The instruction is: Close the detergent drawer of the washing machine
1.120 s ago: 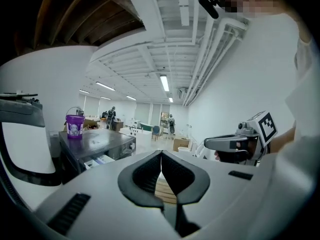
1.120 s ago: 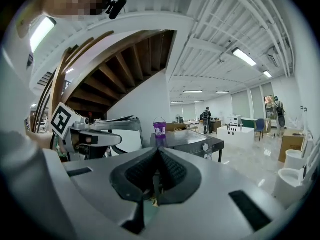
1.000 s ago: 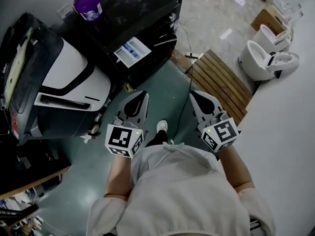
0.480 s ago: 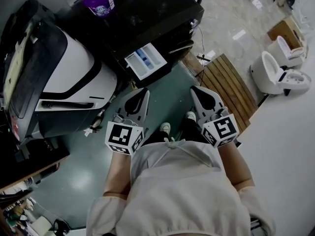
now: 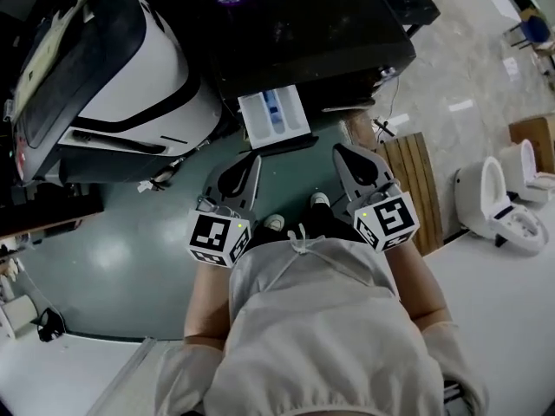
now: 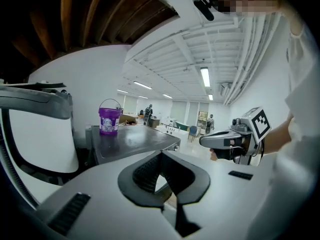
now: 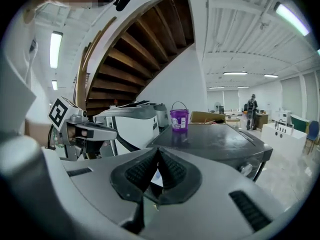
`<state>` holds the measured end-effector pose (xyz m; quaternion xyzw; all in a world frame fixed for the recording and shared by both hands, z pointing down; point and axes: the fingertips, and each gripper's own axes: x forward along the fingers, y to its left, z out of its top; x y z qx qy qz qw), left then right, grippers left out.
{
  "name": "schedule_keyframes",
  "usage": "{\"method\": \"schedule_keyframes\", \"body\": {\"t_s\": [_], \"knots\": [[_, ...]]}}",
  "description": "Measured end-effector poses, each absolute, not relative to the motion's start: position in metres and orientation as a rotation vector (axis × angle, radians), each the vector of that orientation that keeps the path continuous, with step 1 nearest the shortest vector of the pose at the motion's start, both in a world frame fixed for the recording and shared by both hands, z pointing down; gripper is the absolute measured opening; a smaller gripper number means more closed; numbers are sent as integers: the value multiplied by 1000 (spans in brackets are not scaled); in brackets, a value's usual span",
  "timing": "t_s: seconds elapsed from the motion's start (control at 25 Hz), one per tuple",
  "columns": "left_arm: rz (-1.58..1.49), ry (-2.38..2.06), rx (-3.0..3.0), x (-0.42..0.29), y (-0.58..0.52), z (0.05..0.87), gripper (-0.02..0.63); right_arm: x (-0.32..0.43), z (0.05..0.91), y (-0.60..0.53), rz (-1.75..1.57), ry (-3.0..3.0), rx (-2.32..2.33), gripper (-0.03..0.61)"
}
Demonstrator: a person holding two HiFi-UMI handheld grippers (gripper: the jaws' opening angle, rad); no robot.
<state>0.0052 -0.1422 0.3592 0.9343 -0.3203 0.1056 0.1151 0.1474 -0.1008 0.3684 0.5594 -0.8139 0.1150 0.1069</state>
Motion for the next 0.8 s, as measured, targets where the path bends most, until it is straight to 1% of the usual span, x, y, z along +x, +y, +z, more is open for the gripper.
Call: {"method": "schedule_keyframes", "body": {"t_s": [0.4, 0.8], "knots": [[329, -1223, 2498, 13, -145, 427, 20, 163, 423, -134, 398, -2520, 1279, 8], [310, -1343, 2395, 22, -139, 493, 20, 170, 469, -147, 463, -2556, 1204, 8]]}}
